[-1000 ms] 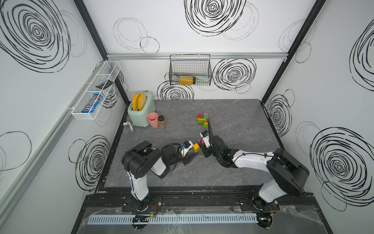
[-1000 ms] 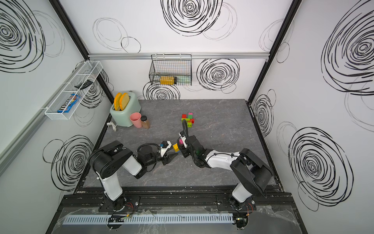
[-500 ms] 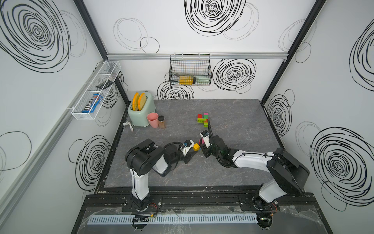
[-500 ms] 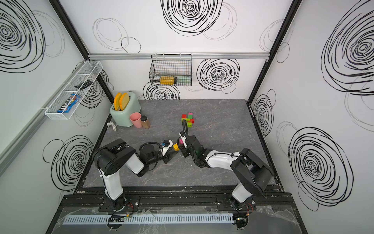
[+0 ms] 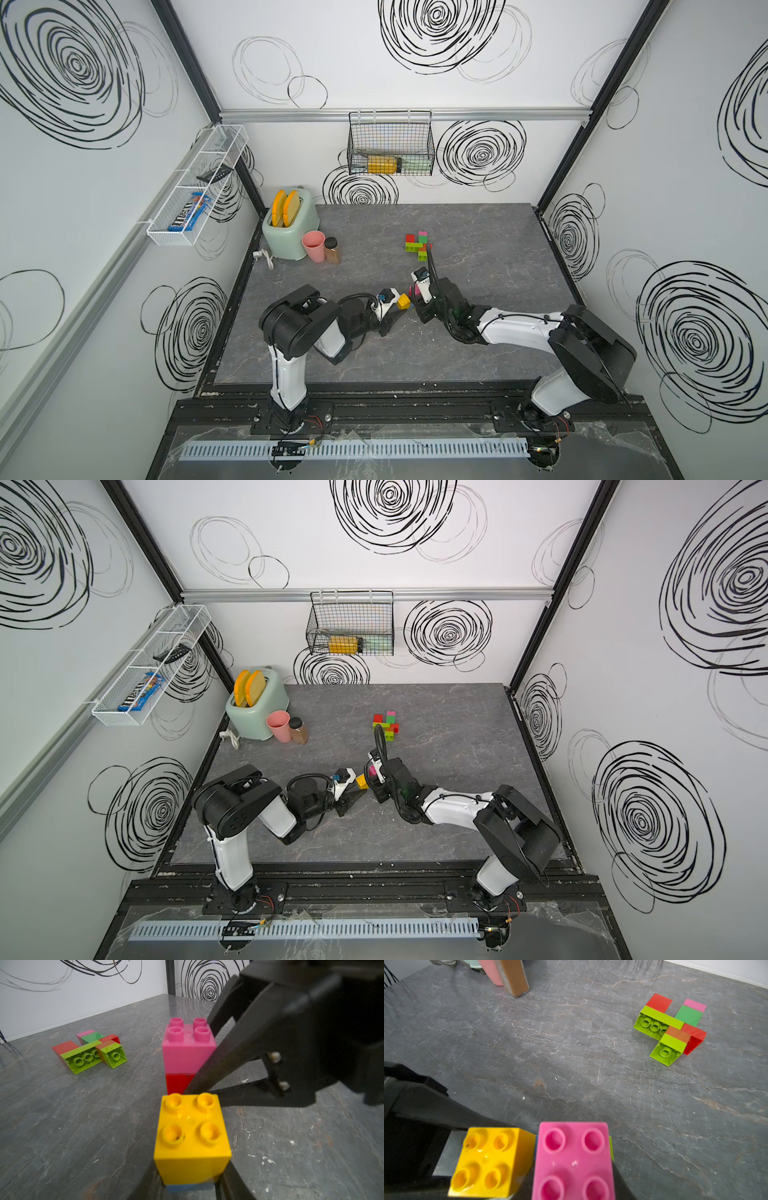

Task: Assemble the number 4 with lego
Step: Assemble the lego brick with the lego brick.

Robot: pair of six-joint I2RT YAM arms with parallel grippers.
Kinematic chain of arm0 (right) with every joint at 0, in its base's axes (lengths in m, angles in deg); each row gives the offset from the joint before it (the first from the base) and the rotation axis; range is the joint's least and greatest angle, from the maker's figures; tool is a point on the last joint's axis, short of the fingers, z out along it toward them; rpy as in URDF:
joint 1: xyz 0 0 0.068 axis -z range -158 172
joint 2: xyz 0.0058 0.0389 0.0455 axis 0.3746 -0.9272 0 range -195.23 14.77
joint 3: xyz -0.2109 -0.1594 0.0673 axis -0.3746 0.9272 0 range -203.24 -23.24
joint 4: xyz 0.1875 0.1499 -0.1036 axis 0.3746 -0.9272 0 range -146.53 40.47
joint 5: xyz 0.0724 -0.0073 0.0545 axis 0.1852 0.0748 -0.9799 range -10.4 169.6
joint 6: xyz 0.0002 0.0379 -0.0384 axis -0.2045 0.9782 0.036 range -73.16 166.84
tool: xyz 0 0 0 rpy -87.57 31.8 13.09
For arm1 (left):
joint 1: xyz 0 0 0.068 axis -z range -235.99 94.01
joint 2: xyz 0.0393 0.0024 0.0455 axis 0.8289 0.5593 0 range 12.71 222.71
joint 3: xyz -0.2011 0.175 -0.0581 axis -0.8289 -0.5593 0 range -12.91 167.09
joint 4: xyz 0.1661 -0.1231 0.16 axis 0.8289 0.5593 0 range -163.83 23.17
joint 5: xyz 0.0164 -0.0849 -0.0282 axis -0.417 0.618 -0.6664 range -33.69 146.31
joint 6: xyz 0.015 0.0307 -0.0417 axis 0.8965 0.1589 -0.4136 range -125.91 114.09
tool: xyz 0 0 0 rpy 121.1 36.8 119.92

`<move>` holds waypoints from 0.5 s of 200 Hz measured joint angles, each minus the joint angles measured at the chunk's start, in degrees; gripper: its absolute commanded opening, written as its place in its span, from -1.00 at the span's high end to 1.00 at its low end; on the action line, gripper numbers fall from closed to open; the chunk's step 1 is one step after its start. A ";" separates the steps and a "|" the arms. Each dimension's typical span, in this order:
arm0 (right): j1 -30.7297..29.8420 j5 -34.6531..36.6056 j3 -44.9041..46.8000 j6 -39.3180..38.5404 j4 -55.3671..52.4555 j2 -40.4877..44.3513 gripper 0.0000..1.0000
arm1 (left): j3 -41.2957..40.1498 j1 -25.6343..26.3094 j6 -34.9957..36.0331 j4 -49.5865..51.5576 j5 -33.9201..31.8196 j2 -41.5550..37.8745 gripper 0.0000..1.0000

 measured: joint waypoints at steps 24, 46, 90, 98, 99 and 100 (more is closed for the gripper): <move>0.00 -0.44 0.50 -0.02 -0.26 0.81 0.48 | -0.28 0.11 0.15 -0.35 0.09 -0.07 1.00; 0.02 -0.76 0.81 0.09 -1.90 2.58 0.13 | -0.42 0.26 -0.13 -0.31 0.59 -0.24 1.00; 0.02 -2.19 1.49 -0.35 -9.05 7.08 -0.28 | -0.96 -0.35 -1.11 -0.68 1.31 -0.31 1.00; 0.02 -2.49 2.05 -0.46 -10.03 8.87 -0.36 | -1.05 -0.48 -1.27 -0.72 1.31 -0.35 1.00; 0.02 -2.49 2.12 -0.42 -10.12 9.07 -0.37 | -1.05 -0.48 -1.27 -0.72 1.29 -0.35 1.00; 0.02 -2.56 2.19 -0.46 -10.14 9.22 -0.38 | -1.07 -0.50 -1.29 -0.72 1.29 -0.37 1.00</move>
